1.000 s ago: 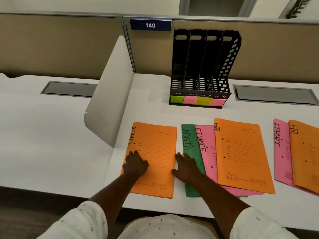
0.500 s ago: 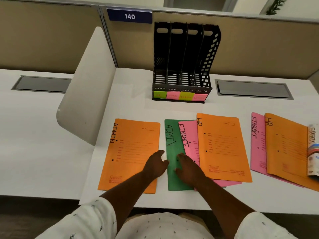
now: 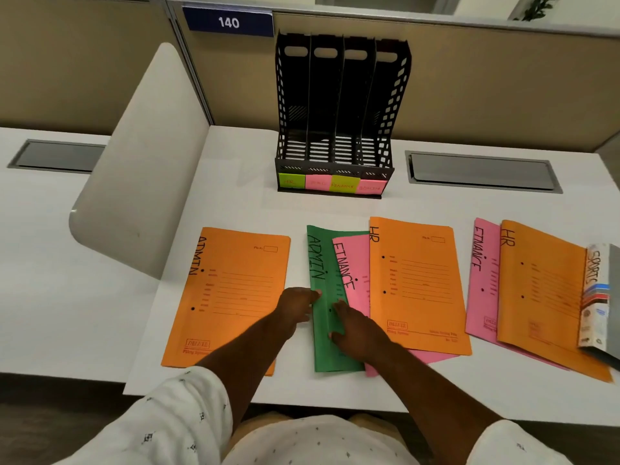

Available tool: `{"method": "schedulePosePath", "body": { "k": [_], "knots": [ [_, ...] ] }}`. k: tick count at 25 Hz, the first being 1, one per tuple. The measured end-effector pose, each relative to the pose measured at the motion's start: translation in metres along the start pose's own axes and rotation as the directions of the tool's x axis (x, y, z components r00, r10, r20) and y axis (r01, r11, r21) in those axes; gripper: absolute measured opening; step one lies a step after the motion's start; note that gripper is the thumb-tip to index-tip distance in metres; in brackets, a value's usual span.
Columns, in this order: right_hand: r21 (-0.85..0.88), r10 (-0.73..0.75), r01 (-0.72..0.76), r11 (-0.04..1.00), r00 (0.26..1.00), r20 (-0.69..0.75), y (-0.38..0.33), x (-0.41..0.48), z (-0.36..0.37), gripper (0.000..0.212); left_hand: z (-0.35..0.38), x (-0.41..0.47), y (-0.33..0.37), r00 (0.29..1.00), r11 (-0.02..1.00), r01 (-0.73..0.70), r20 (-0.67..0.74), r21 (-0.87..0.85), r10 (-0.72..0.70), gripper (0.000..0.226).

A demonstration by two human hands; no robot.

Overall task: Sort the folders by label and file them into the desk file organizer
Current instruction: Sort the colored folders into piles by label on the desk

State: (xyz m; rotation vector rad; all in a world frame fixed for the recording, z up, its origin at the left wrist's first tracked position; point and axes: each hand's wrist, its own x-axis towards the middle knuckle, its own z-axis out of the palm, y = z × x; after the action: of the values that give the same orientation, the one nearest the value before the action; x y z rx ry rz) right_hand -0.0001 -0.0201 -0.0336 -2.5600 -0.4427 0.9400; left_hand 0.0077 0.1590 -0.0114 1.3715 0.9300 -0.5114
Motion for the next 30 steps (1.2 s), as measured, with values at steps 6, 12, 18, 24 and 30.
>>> {"method": "schedulePosePath", "body": {
  "k": [6,12,18,24,30],
  "knots": [
    [0.047,-0.023,0.032,0.998,0.984,-0.176,0.002,-0.001,-0.02,0.062,0.006,-0.006,0.013,0.987,0.981,-0.159,-0.036,-0.112,0.156,0.014],
    [0.11,0.014,-0.001,0.994,0.993,-0.12,-0.015,0.007,-0.027,0.065,-0.019,-0.01,0.024,0.983,0.991,-0.084,0.154,-0.105,0.099,0.029],
    [0.166,-0.059,0.092,0.982,0.979,-0.194,-0.037,0.009,-0.012,0.058,-0.046,0.0,0.014,0.98,0.98,-0.199,-0.013,-0.012,0.199,0.008],
    [0.432,0.259,-0.086,0.898,0.897,-0.359,-0.074,0.036,-0.003,0.068,-0.128,0.001,0.027,0.964,0.958,-0.267,-0.012,-0.103,0.267,0.025],
    [0.601,0.411,-0.205,0.772,0.883,-0.227,-0.107,0.06,0.016,0.066,-0.198,0.005,0.013,0.956,0.946,-0.293,-0.075,-0.138,0.285,0.034]
  ]
}}
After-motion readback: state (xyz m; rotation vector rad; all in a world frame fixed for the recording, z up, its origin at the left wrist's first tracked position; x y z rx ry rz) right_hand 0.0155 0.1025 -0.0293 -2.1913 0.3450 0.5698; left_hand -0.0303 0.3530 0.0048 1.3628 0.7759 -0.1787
